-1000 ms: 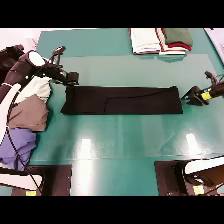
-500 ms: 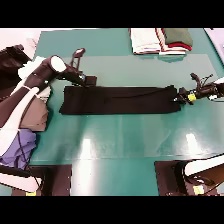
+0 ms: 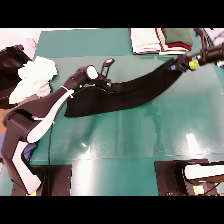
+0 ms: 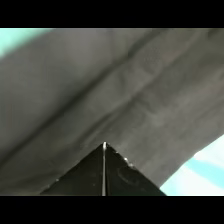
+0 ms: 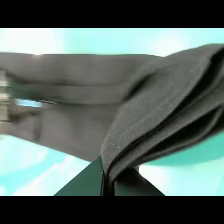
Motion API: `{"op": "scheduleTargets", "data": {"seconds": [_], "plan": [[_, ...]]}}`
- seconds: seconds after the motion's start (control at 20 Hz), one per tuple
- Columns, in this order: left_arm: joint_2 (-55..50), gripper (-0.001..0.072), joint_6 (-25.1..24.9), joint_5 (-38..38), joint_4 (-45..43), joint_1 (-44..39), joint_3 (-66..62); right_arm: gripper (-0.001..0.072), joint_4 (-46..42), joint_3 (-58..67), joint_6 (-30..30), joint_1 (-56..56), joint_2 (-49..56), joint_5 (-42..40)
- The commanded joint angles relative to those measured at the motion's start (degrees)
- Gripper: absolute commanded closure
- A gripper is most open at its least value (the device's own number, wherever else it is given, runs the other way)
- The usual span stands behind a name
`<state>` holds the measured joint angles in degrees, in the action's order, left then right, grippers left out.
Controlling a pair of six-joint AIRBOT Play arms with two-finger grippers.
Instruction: Fold the shirts.
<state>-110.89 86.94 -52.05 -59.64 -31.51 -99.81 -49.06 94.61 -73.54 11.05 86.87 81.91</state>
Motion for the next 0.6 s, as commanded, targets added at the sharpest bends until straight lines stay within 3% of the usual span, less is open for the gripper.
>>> {"op": "scheduleTargets", "data": {"seconds": [0.0, 0.55], "plan": [[-4.1, 0.0688, -0.4, -2.7, -0.1, -1.5, -2.8, 0.0694, 0.0, 9.0, -4.5, -7.6, -0.8, 0.4], [-1.5, 0.0688, -0.2, -7.5, -1.9, 3.6, -9.2, 0.0694, 0.1, 15.8, -7.6, -19.8, -0.1, -0.8]]}}
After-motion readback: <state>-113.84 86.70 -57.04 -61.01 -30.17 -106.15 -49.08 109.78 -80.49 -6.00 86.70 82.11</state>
